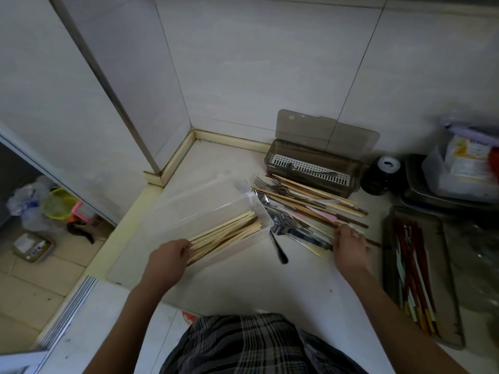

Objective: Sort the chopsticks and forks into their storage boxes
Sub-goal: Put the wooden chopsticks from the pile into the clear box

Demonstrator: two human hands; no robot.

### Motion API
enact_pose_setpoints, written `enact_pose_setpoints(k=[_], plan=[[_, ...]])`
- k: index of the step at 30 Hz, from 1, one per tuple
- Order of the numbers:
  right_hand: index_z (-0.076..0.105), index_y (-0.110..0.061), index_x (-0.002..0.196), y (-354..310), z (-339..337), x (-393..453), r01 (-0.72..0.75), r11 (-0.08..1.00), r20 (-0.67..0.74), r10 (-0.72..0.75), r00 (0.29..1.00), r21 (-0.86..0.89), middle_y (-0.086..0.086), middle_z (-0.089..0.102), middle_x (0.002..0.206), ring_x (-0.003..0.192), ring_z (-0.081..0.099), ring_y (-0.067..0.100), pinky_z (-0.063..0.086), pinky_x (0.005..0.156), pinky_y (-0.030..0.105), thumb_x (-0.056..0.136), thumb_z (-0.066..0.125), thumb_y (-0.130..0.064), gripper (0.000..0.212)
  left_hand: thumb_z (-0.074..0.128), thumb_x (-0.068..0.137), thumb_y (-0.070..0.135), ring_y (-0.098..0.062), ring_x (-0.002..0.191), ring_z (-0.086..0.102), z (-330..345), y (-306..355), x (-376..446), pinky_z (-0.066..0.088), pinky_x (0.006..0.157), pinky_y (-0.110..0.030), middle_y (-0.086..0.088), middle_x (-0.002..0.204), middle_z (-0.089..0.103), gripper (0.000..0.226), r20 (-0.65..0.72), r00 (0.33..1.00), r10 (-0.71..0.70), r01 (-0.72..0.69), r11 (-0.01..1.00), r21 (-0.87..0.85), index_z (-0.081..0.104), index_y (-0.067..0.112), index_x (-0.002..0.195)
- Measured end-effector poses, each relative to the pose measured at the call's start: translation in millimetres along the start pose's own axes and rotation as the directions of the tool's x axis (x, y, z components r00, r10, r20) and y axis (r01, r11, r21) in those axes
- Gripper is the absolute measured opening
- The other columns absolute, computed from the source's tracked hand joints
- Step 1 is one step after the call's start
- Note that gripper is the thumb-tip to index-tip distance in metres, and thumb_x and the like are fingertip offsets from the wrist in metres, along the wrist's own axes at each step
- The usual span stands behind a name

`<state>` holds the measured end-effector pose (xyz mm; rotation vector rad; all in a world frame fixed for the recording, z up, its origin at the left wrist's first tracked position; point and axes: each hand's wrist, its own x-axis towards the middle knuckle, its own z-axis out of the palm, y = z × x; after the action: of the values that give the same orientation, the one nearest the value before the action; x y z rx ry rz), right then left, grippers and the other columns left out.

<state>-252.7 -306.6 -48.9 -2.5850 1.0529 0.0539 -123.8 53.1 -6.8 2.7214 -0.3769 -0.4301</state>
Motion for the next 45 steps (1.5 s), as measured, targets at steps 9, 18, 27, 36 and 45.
enact_pose_setpoints(k=[9,18,27,36,45], plan=[[0.048,-0.01,0.116,-2.7,-6.5,5.6,-0.02,0.997,0.099,0.027,0.995,-0.073,0.013,0.057,0.119,0.114,0.05,0.03,0.043,0.096,0.045,0.091,0.054,-0.017,0.027,0.055,0.091,0.014,-0.021,0.101,0.06,4.5,9.6,7.5,0.044,0.09,-0.03,-0.007,0.113,0.065,0.022,0.05,0.998,-0.028,0.035,0.991,-0.131,0.067,0.015,0.11],[0.057,-0.012,0.107,-27.3,-10.8,-32.2,0.35,0.935,-0.259,-0.353,0.899,-0.057,0.008,0.066,0.083,0.081,0.063,0.031,0.045,0.08,0.044,0.079,0.06,0.003,0.032,0.058,0.089,0.012,-0.026,0.106,0.057,-5.1,61.0,-5.3,0.044,0.094,-0.042,-0.008,0.115,0.064,0.03,-0.437,0.862,0.257,-0.302,0.953,-0.036,0.059,0.012,0.12],[0.058,-0.027,0.106,-79.4,-16.9,-40.3,0.704,0.708,-0.304,-0.683,0.664,-0.056,-0.006,0.063,0.101,0.099,0.055,0.019,0.027,0.087,0.031,0.085,0.043,-0.016,0.028,0.047,0.092,0.017,-0.026,0.088,0.061,8.9,102.3,-0.2,0.048,0.075,-0.035,-0.003,0.1,0.064,0.032,-0.118,0.82,0.56,-0.54,0.826,0.163,0.059,0.027,0.121],[0.038,-0.021,0.137,-13.6,-3.5,-2.7,0.165,0.985,0.027,-0.163,0.986,-0.053,0.004,0.044,0.14,0.132,0.036,0.025,0.028,0.109,0.05,0.089,0.051,-0.016,0.05,0.045,0.095,0.009,-0.029,0.086,0.058,0.3,32.4,2.4,0.044,0.075,-0.033,-0.01,0.095,0.061,0.028,-0.149,0.96,0.238,-0.254,0.961,-0.105,0.062,0.014,0.115],[0.04,-0.019,0.135,-0.6,-10.0,13.9,0.087,0.98,0.048,-0.08,0.996,-0.181,0.006,0.044,0.138,0.129,0.037,0.027,0.029,0.106,0.047,0.093,0.049,-0.027,0.043,0.049,0.093,0.005,-0.031,0.107,0.057,12.8,16.3,9.1,0.042,0.092,-0.034,-0.016,0.119,0.061,0.027,0.015,0.998,-0.058,0.06,0.983,-0.174,0.063,0.006,0.116]])
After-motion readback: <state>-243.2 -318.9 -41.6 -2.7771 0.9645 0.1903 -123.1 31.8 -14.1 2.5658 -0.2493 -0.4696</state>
